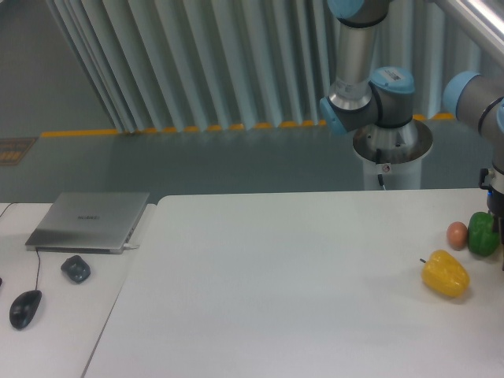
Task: Place the yellow pepper in a basket
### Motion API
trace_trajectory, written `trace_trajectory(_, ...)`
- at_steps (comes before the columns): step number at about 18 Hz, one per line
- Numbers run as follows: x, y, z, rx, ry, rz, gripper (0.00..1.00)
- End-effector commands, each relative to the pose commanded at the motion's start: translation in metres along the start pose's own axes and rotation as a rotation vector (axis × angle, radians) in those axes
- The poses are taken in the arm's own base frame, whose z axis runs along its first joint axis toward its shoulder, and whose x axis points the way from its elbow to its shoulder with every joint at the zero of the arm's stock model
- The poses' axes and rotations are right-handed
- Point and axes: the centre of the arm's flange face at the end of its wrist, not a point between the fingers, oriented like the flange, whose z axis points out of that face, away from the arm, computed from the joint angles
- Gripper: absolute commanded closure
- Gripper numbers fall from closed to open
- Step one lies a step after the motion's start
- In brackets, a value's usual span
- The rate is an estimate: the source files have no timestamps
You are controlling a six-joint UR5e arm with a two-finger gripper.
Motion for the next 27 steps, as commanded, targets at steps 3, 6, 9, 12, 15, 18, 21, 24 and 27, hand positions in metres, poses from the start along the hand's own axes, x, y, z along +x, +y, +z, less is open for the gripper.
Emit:
trace_trajectory(3,0.000,0.000,0.001,0.003,0.002,0.002,0.00)
trace_trajectory(6,0.002,-0.009,0.001,0.009,0.000,0.023,0.00)
trace_trajectory(9,0.004,-0.015,0.008,0.014,0.007,0.022,0.00)
trace_trajectory(12,0.003,-0.020,0.013,0.025,-0.046,0.019,0.00)
trace_trajectory(15,0.002,-0.020,0.012,0.019,-0.053,0.052,0.00)
trace_trajectory(18,0.004,-0.039,0.017,0.020,-0.038,0.188,0.00)
trace_trajectory(21,0.009,-0.045,0.024,0.014,-0.014,0.231,0.00)
trace_trajectory(24,0.012,-0.062,0.035,0.018,0.009,0.313,0.00)
trace_trajectory(27,0.013,-0.089,0.043,-0.077,0.082,0.409,0.00)
